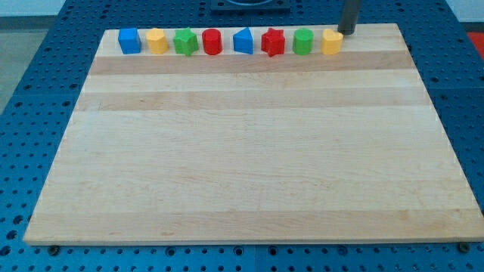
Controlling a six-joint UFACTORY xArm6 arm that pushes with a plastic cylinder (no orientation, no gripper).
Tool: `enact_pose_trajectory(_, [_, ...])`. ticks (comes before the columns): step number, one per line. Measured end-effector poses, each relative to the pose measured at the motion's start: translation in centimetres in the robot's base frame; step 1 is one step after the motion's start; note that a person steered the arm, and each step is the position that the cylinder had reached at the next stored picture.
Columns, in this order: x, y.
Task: Place the heart diagonally to the green star
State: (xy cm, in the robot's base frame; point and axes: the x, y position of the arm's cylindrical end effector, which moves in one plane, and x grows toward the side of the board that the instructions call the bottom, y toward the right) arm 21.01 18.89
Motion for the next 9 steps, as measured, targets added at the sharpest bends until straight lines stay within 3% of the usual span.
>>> enact_pose_trajectory(6, [4.5,-4.4])
enact_pose_trajectory(9, [9.9,-12.4])
